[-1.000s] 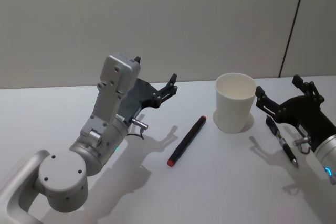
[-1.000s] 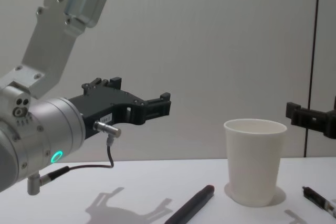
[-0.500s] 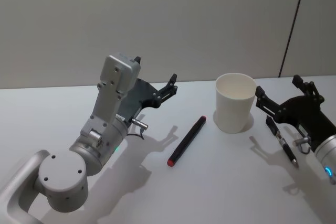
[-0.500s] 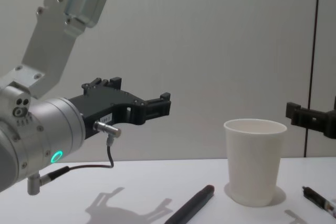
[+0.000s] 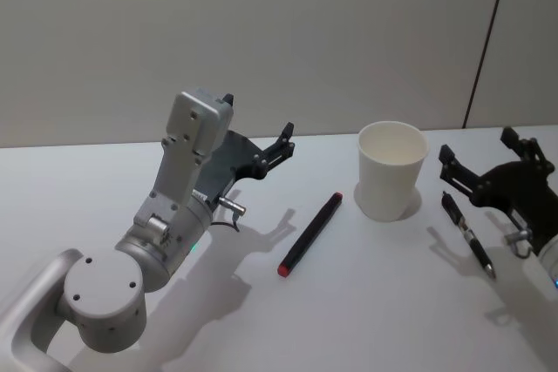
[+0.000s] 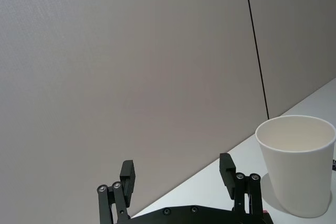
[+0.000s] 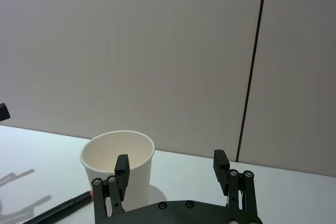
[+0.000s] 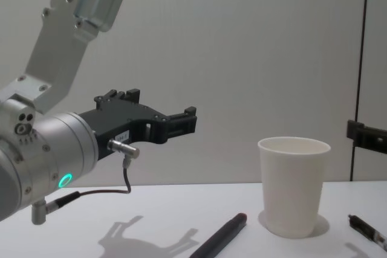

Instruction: Place the pen into the pen holder.

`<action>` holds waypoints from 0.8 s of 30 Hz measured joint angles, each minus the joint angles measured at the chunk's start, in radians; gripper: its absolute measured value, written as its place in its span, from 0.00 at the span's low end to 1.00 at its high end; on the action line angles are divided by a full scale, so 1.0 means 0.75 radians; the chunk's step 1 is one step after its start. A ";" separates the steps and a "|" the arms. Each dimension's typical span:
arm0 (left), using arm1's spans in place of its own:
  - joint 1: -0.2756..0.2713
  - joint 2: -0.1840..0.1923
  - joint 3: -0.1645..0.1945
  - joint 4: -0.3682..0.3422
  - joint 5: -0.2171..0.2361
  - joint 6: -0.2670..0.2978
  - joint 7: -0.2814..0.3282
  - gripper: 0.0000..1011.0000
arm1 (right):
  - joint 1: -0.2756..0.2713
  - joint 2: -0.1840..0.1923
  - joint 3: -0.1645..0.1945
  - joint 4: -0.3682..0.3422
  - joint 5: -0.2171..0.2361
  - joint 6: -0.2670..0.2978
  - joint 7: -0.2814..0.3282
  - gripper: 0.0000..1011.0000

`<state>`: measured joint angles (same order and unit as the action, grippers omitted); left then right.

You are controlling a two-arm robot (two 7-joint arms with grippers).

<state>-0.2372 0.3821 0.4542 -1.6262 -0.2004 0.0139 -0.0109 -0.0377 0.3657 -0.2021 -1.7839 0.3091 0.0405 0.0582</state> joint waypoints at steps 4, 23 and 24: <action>0.000 0.000 0.000 0.000 0.000 0.000 0.000 0.99 | -0.029 0.016 0.011 -0.025 0.016 0.008 -0.022 0.99; 0.000 0.000 0.000 0.000 0.000 0.000 0.000 0.99 | -0.125 0.061 0.063 -0.185 0.105 0.156 -0.153 0.99; 0.000 0.000 0.000 0.000 0.000 0.000 0.000 0.99 | -0.126 0.061 0.064 -0.189 0.109 0.167 -0.157 0.99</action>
<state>-0.2372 0.3821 0.4542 -1.6263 -0.2004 0.0138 -0.0109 -0.1320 0.4113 -0.1541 -1.9254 0.3909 0.1654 -0.0599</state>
